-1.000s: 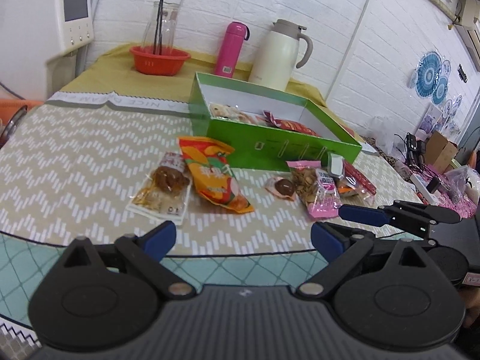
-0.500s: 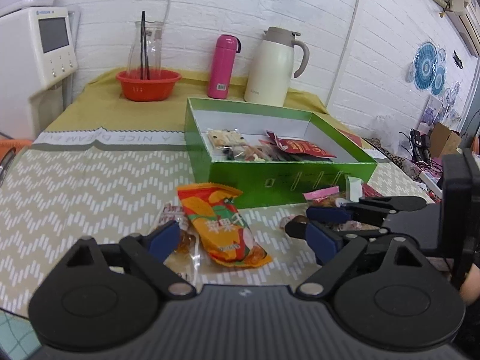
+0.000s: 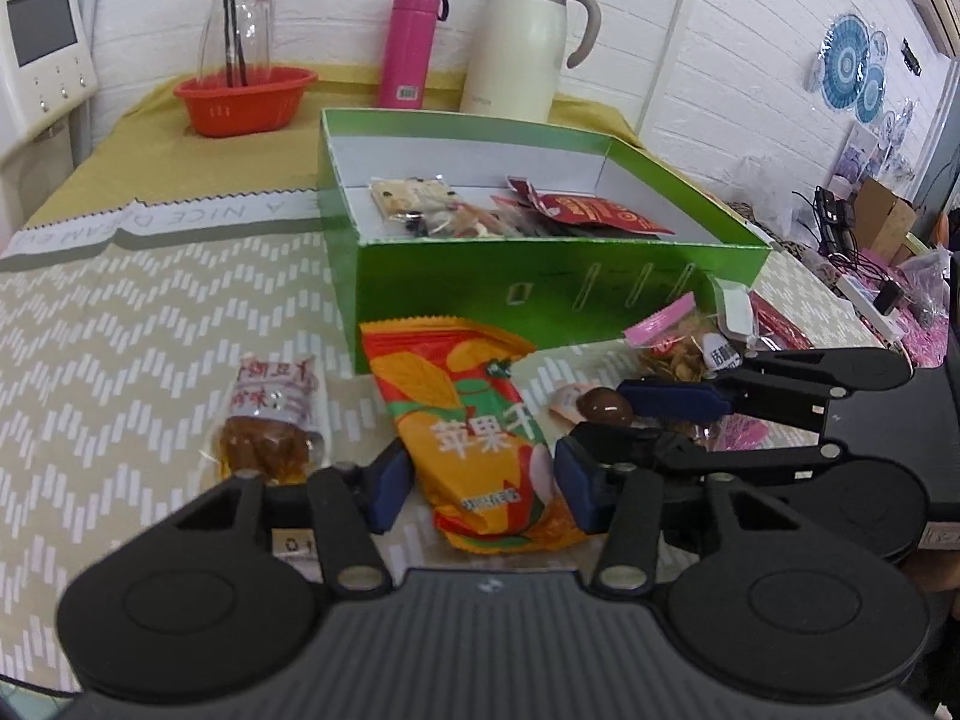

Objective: Organize snacks
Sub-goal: 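Grasp the orange apple-chip bag with the left gripper while the right grasps the chocolate ball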

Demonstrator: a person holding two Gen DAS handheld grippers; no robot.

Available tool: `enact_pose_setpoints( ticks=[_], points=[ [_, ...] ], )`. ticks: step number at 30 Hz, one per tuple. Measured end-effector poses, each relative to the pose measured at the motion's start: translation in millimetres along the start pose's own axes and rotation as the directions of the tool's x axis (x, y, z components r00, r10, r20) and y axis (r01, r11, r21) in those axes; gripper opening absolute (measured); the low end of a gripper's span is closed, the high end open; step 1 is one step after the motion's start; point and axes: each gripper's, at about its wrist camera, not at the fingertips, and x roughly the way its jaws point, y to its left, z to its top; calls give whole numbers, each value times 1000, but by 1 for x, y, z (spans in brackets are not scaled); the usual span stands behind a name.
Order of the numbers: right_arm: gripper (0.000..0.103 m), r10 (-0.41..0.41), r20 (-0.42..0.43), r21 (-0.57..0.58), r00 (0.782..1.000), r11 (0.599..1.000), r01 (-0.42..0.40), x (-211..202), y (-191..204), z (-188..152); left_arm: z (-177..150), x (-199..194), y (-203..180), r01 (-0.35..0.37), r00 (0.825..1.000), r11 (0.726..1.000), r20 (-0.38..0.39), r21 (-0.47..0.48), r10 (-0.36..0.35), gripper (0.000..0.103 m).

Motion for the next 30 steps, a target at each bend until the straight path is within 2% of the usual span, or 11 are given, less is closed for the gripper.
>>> enact_pose_setpoints(
  ticks=[4, 8, 9, 11, 18, 22, 23, 25, 27, 30],
  points=[
    [56, 8, -17, -5, 1000, 1000, -8, -19, 9, -13, -7, -2, -7, 7, 1000, 1000, -18, 11, -7, 50],
    [58, 7, -5, 28, 1000, 1000, -6, -40, 15, -31, -14, -6, -13, 24, 1000, 1000, -15, 1, -23, 53],
    [58, 5, 0, 46, 1000, 999, -5, -44, 15, -34, -15, -6, -14, 18, 1000, 1000, -10, -3, -18, 57],
    [58, 13, 10, 80, 1000, 997, -14, -52, 14, -41, -15, -6, -13, 5, 1000, 999, 0, -32, -5, 65],
    [59, 27, 15, 109, 1000, 994, -28, -61, 14, -48, -6, 1, -6, 10, 1000, 988, 13, -157, -8, 69],
    [75, 3, 29, 101, 1000, 995, -6, -56, 13, -42, -1, 6, -6, -22, 999, 987, 27, -160, 27, 69],
    [82, -5, 31, 94, 999, 996, 2, -55, 13, -40, -1, 7, -6, -28, 999, 988, 31, -155, 34, 69],
    [94, -13, 37, 80, 999, 997, 10, -50, 13, -38, -1, 8, -8, -49, 998, 990, 33, -129, 54, 55],
    [95, -5, 33, 84, 999, 996, 2, -46, 13, -36, -2, 8, -9, -57, 998, 994, 28, -90, 60, 45],
    [91, 10, 27, 99, 1000, 995, -12, -45, 13, -38, -4, 4, -10, -38, 999, 997, 12, -63, 39, 43]
  ],
)
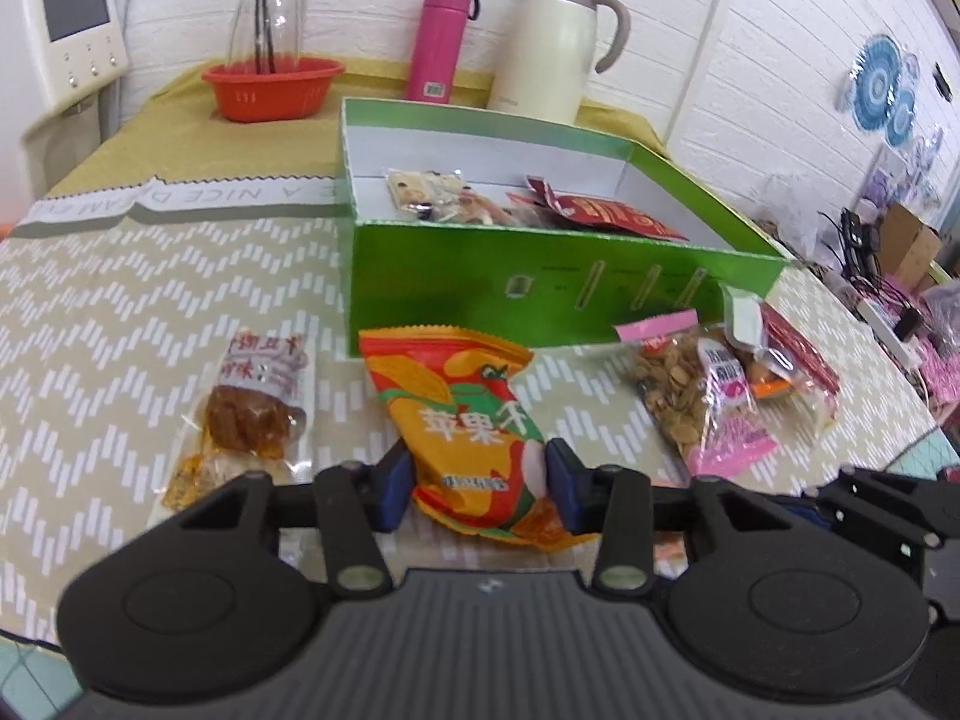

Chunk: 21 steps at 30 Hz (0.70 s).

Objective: Organize snacks
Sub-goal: 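Grasp the orange apple-chip bag with the left gripper while the right grasps the chocolate ball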

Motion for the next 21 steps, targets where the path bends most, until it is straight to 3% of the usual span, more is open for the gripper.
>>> enact_pose_setpoints(
  ticks=[5, 7, 9, 12, 16, 18, 19, 21],
  points=[
    [88, -6, 3, 16, 1000, 1000, 6, 2, 1, 1, -7, -1, -5, -15, 1000, 1000, 25, 12, 14, 46],
    [88, -12, 1, 14, 1000, 1000, 12, 3, 2, 3, -6, 0, -4, -5, 1000, 1000, 29, -7, 5, 58],
    [88, -15, 4, 13, 1000, 1000, 15, 5, 4, 4, -5, 1, -3, -2, 999, 1000, 34, -23, 3, 58],
    [88, -22, 12, 20, 1000, 1000, 21, 6, 4, 3, -5, 1, 0, -5, 999, 999, 53, -42, 7, 58],
    [88, -47, 21, 0, 999, 999, 47, 7, 9, 1, -9, -1, -3, -22, 997, 1000, 69, -14, 23, 45],
    [81, -67, 19, -22, 998, 998, 67, 8, 13, 1, -11, -1, -5, -24, 997, 1000, 72, 9, 23, 43],
    [71, -68, 20, -28, 997, 997, 69, 8, 13, 1, -11, -2, -5, -23, 997, 1000, 72, 15, 22, 43],
    [70, -68, 21, -32, 997, 997, 68, 8, 14, 1, -12, -2, -3, -14, 997, 1000, 72, 17, 12, 43]
  ],
)
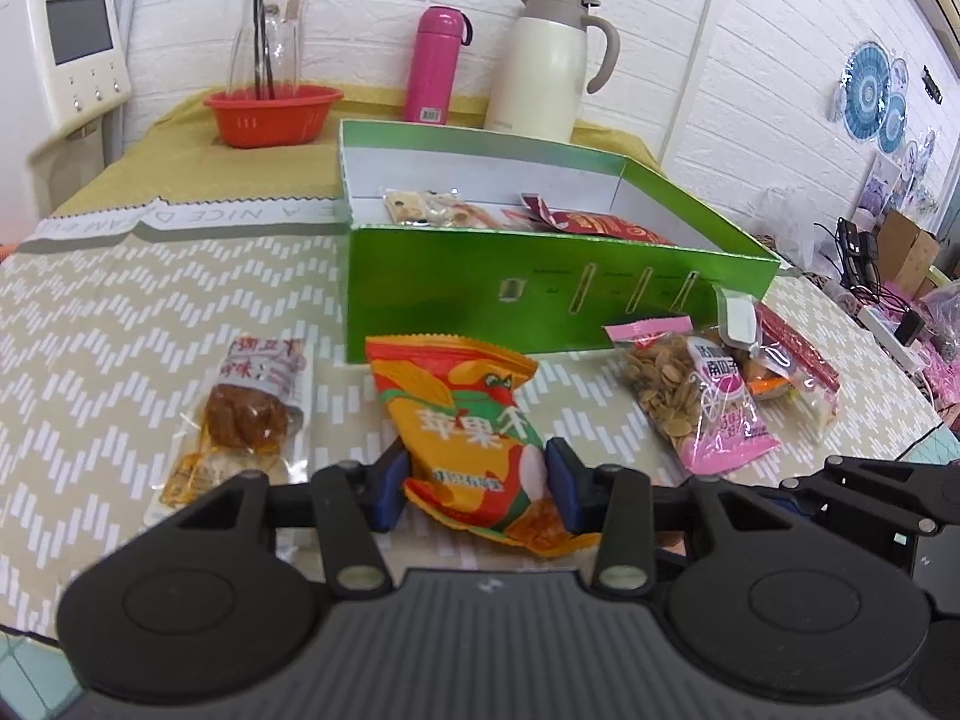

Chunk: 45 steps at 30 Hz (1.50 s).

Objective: Organize snacks
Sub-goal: 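Grasp the orange apple-chip bag with the left gripper while the right grasps the chocolate ball, then carry both snacks into the green box and open both grippers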

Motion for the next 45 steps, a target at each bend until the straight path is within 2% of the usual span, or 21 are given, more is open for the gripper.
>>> enact_pose_setpoints(
  ticks=[4, 8, 11, 15, 21, 26, 34, 39, 45],
  points=[
    [64, 3, 1, -3, 1000, 1000, -3, -1, 1, 0, -1, -2, 3, 15, 1000, 1000, -1, -9, -15, 43],
    [61, 44, 9, 30, 999, 999, -44, -6, 1, -3, -3, -7, 4, 13, 1000, 1000, -7, -8, -13, 43],
    [60, 57, 18, 66, 998, 996, -58, -14, -1, -7, -6, -16, 5, 27, 999, 1000, -18, -15, -27, 43],
    [60, 59, 59, 89, 997, 994, -64, -30, -5, -11, -6, -39, 2, 49, 999, 999, 12, 12, -49, 43],
    [60, 36, 157, 63, 987, 997, -47, -49, -14, 12, 23, -67, -2, 101, 992, 995, 79, 21, -102, 43],
    [61, 8, 212, 54, 977, 998, -20, -53, -30, 32, 56, -75, -6, 78, 986, 996, 146, 43, -84, 43],
    [62, -7, 238, 108, 971, 994, -20, -28, -59, 66, 108, -43, -6, 4, 988, 999, 153, 44, -11, 43],
    [63, -55, 214, 96, 975, 995, 35, 2, -73, 87, 130, -7, 4, 14, 995, 1000, 101, 2, -14, 43],
    [64, -52, 163, 125, 985, 992, 32, 36, -84, 95, 137, 28, 9, 16, 999, 1000, 43, -11, -15, 43]
  ],
)
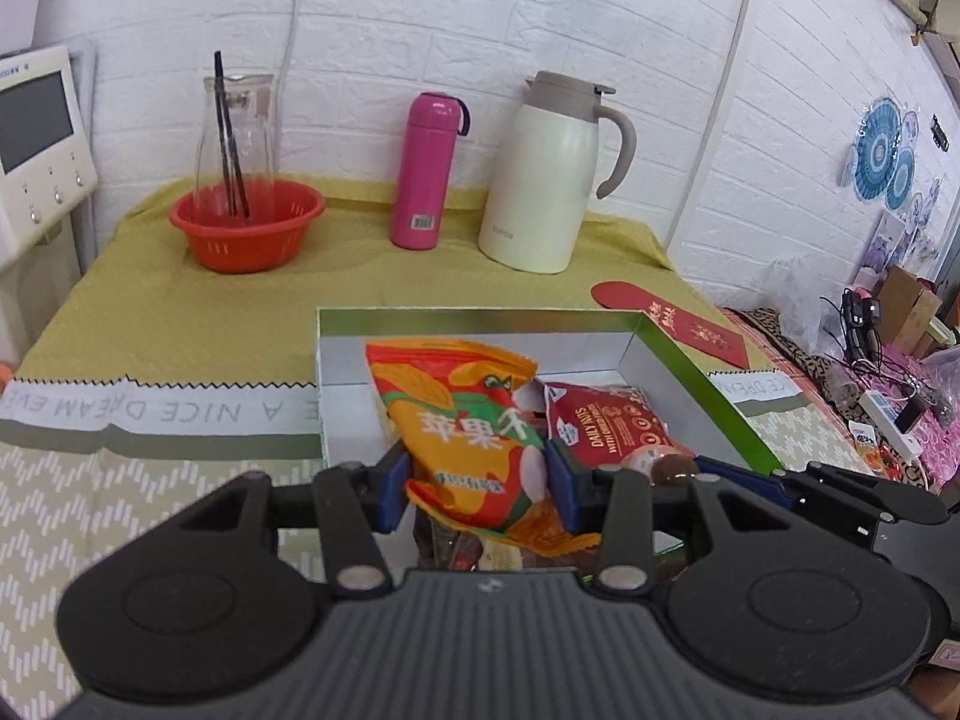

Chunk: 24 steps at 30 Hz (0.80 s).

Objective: Organize snacks
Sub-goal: 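Carry both snacks into the green box and open both grippers, then withdraw both tools from the box over the remaining snacks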

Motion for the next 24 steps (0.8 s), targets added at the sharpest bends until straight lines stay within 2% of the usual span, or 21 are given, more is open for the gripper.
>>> enact_pose_setpoints(
  ticks=[6, 7, 8, 9, 10, 11, 13, 17, 24],
  points=[
    [69, 20, -1, 12, 1000, 1000, -20, 18, 0, 0, -2, 18, 6, 4, 1000, 1000, -12, -10, -5, 43],
    [71, 19, 0, 8, 1000, 1000, -19, 20, 0, 0, -2, 19, 6, 9, 1000, 1000, -4, -13, -9, 46],
    [79, 21, -5, -6, 1000, 1000, -21, 24, 0, -1, -3, 18, 6, 14, 1000, 1000, 10, -20, -13, 57],
    [90, 27, -20, -24, 999, 999, -28, 26, 1, -2, -3, 16, 7, 24, 999, 999, 24, -31, -23, 75],
    [103, 25, -34, -38, 999, 999, -27, 26, 2, -3, -4, 13, 8, 39, 998, 998, 42, -47, -37, 76],
    [103, 13, -25, -51, 1000, 999, -14, 24, 3, -4, -5, 11, 8, 47, 998, 997, 50, -55, -44, 78],
    [103, 5, 12, -75, 1000, 997, -4, 15, 4, -7, -6, 4, 4, 20, 998, 999, 62, -51, -17, 94],
    [103, 0, 31, -71, 1000, 997, 3, 2, 1, -7, -10, -8, -6, -38, 995, 999, 95, -8, 39, 94],
    [103, -18, 19, -72, 1000, 997, 19, -26, 2, -10, -20, -39, -15, -28, 995, 999, 93, -17, 30, 94]
  ],
)
